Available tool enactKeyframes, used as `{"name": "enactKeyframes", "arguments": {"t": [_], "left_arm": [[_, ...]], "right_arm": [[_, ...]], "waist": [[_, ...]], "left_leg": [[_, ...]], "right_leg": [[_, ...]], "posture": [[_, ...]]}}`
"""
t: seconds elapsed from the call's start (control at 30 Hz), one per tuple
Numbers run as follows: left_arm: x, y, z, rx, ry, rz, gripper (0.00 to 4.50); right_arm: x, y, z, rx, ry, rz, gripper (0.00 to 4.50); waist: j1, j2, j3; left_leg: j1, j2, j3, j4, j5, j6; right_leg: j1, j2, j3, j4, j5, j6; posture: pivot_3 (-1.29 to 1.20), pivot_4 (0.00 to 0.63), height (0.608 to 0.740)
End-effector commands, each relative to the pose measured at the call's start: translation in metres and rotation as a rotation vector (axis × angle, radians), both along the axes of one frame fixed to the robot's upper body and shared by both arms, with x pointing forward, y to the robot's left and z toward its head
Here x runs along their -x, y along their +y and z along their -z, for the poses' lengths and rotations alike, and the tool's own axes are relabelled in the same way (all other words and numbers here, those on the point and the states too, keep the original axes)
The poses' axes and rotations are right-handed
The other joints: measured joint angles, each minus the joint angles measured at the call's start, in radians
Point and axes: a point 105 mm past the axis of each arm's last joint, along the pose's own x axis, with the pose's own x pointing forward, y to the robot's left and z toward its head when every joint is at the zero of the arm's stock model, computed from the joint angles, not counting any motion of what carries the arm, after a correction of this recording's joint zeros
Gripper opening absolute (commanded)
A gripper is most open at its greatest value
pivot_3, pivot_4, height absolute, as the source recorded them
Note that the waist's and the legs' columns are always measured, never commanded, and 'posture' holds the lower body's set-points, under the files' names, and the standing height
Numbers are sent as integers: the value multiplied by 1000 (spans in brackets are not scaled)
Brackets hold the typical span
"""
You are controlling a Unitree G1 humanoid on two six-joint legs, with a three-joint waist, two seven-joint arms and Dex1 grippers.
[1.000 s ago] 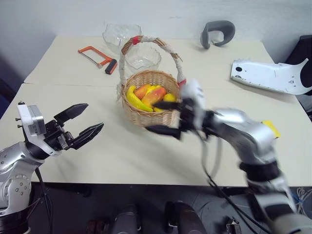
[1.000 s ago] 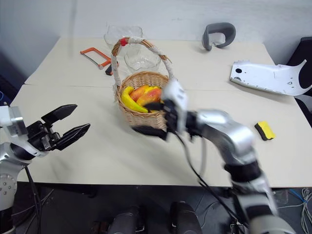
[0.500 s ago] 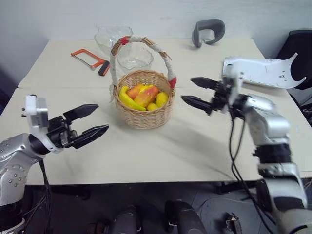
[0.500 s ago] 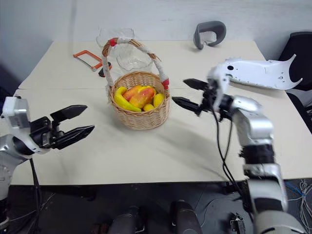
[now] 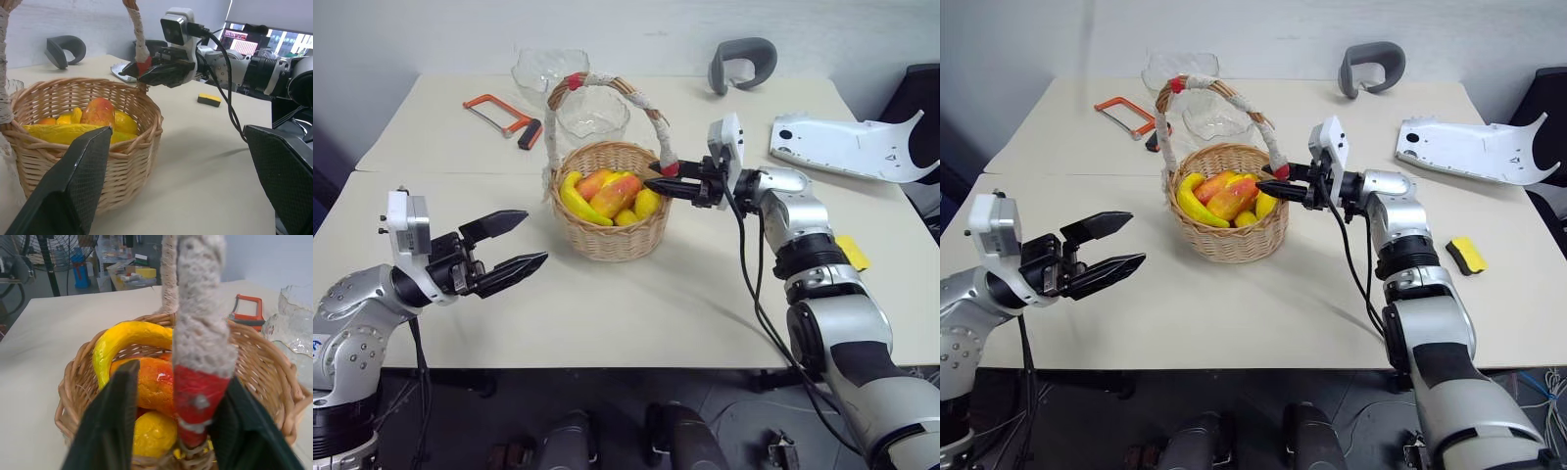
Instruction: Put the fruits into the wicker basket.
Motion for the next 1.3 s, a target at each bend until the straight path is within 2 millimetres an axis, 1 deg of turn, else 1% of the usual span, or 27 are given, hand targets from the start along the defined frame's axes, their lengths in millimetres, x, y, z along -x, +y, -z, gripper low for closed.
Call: {"name": "enactKeyframes", "arguments": {"t": [0.03, 0.07, 0.1, 0.2, 0.3, 0.4, 0.47, 0.53, 0.6, 0.67, 0.73, 0.8, 0.83, 0.87, 0.93, 0.97, 1.0, 1.03, 1.1, 1.13, 1.17, 1.23, 1.3], "left_arm": [[1, -11, -5, -20, -47, 52, 4500], [-1, -14, -5, -21, -50, 64, 4500], [-1, -15, -5, -22, -53, 72, 4500], [-9, -23, -5, -9, -58, 109, 4500], [-14, -34, -1, -7, -41, 170, 4500], [-19, -40, 3, -19, -26, 228, 4500], [-23, -42, 4, -24, -25, 248, 4500], [-28, -45, 4, -28, -25, 269, 4500], [-32, -48, 5, -41, -27, 295, 4500], [-36, -52, 5, -50, -30, 318, 4500], [-39, -54, 5, -53, -35, 328, 4500], [-41, -54, 5, -60, -40, 331, 4500], [-42, -53, 6, -66, -41, 332, 4500], [-43, -51, 6, -74, -42, 328, 4500], [-44, -47, 8, -89, -44, 318, 4500], [-44, -44, 9, -99, -42, 310, 4500], [-43, -40, 11, -116, -46, 299, 4500], [-42, -36, 14, -132, -49, 291, 4500], [-42, -24, 23, -196, -57, 245, 4500], [-43, -18, 28, -229, -56, 213, 4500], [-42, -12, 33, -264, -53, 184, 4500], [-40, 4, 43, -348, -57, 130, 4500], [-34, 24, 56, -442, -54, 73, 4500]], "right_arm": [[20, -17, -16, -53, -98, 6, 557], [27, -22, -16, -71, -100, 20, 252], [33, -24, -17, -81, -100, 29, 117], [58, -45, -24, -145, -126, 135, 126], [81, -75, -36, -206, -176, 323, 126], [99, -104, -45, -271, -216, 512, 126], [107, -117, -43, -290, -213, 598, 126], [109, -125, -37, -291, -202, 663, 126], [106, -131, -26, -276, -183, 715, 126], [96, -139, -9, -271, -120, 765, 126], [87, -145, 10, -225, -49, 788, 126], [81, -150, 18, -221, -38, 811, 895], [80, -151, 19, -212, -42, 806, 1127], [79, -151, 20, -190, -58, 812, 1490], [82, -151, 16, -183, -75, 806, 2074], [85, -153, 13, -192, -82, 811, 2493], [89, -158, 11, -199, -90, 821, 2772], [93, -163, 10, -193, -103, 831, 3200], [107, -178, 9, -169, -108, 843, 3826], [115, -184, 8, -140, -111, 841, 4235], [123, -189, 9, -100, -110, 833, 4474], [137, -196, 17, 26, -101, 804, 4474], [149, -196, 22, 110, -92, 741, 4474]], "waist": [[4, 0, 0], [4, 0, 0], [3, 0, 0], [7, 0, 0], [10, 2, 1], [7, 2, 1], [3, 2, 1], [3, 2, 1], [1, 2, 1], [0, 2, 1], [1, 2, 1], [2, 2, 1], [1, 2, 1], [1, 2, 1], [2, 2, 1], [2, 2, 1], [3, 2, 1], [4, 2, 1], [5, 2, 1], [7, 2, 1], [9, 2, 1], [16, 2, 1], [13, 2, 1]], "left_leg": [[0, 0, -1, 0, 0, 0], [0, 0, -1, 0, 0, 0], [0, 0, -2, 0, 0, 0], [-1, 0, -2, -1, 0, -1], [-1, 0, -2, -1, 0, -1], [-1, -1, -1, -1, 0, -1], [-1, 0, -1, -1, 0, -1], [1, 0, -1, -2, 0, -1], [1, 0, 0, -2, 0, -1], [1, 0, 0, -2, 0, -1], [2, 0, 1, -2, 1, -2], [1, 0, 1, -2, 1, -1], [1, 0, 1, -2, 1, -1], [1, 0, 1, -2, 1, -1], [1, 0, 1, -2, 1, -1], [1, 0, 1, -2, 1, -1], [1, 0, 1, -2, 1, -1], [1, 0, 1, -2, 1, -1], [1, 0, 0, -2, 1, -1], [1, 0, 0, -2, 1, -1], [1, 0, 0, -2, 0, 0], [1, -1, 1, -2, 0, 0], [2, 0, 1, -2, -3, 5]], "right_leg": [[0, 0, 0, 0, 0, 0], [1, 0, 0, 0, 0, 0], [1, 0, 0, 0, 0, 0], [0, 0, 0, 0, 0, 0], [0, 0, 0, -1, 0, 0], [0, 0, 0, -1, 0, 1], [0, 1, 0, -1, 0, 1], [1, 1, 0, -1, 0, 1], [1, 1, 1, -1, 0, 1], [1, 2, 1, -1, 0, 1], [1, 2, 1, -1, 0, 1], [1, 2, 1, -1, 0, 1], [0, 2, 1, -1, 0, 1], [1, 2, 1, 0, 0, 1], [1, 2, 1, -1, 0, 1], [1, 2, 1, 0, 0, 1], [1, 2, 1, 0, 0, 1], [1, 2, 1, -1, 0, 1], [1, 2, 1, -1, -1, 1], [1, 2, 1, -1, -1, 2], [1, 2, 1, -1, -1, 2], [1, 1, 1, -2, -1, 2], [3, 1, 1, -4, -1, 2]], "posture": [[0, 150, 740], [0, 150, 740], [0, 150, 740], [0, 150, 740], [0, 150, 740], [0, 150, 740], [0, 150, 740], [0, 150, 740], [0, 150, 740], [0, 150, 740], [0, 150, 740], [0, 150, 740], [0, 150, 740], [0, 150, 740], [0, 150, 740], [0, 150, 740], [0, 150, 740], [0, 150, 740], [0, 150, 740], [0, 150, 740], [0, 150, 740], [0, 150, 740], [0, 150, 740]]}}
